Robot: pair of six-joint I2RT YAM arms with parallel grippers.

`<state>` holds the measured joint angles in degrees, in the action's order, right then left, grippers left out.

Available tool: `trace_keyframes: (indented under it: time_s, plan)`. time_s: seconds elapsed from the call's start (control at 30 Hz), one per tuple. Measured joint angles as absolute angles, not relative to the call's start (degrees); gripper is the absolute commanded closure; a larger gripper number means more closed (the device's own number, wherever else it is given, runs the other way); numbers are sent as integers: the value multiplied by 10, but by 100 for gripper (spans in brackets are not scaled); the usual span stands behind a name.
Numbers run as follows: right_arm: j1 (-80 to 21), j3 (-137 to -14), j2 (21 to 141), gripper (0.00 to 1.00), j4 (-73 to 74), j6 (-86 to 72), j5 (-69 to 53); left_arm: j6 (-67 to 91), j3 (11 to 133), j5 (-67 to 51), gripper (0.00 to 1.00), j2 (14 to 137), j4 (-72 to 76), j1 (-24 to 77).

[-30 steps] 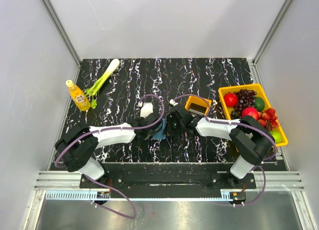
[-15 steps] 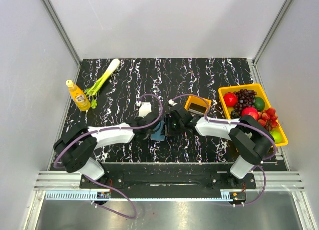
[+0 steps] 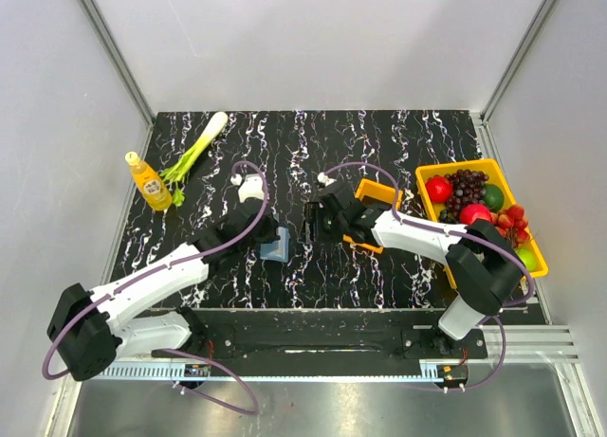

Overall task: Put the credit cards into the card holder
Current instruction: Open the card holder at the center of the board.

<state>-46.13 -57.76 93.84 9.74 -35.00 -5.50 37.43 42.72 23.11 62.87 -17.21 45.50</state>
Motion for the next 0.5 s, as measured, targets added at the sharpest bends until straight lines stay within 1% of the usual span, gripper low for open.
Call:
trace_keyframes:
  time_s: [0.17, 0.23, 0.37, 0.5]
  plan:
    - [-461, -578, 938, 36, 107, -361, -41, 373, 437, 200, 100, 661, -177, 455]
    - [-461, -578, 938, 41, 109, -363, -40, 375, 434, 188, 100, 668, -176, 455]
    - [-461, -574, 937, 47, 110, -370, -33, 382, 420, 156, 100, 664, -147, 455]
    - [-458, -561, 931, 47, 110, -380, -26, 408, 395, 141, 100, 654, -113, 455]
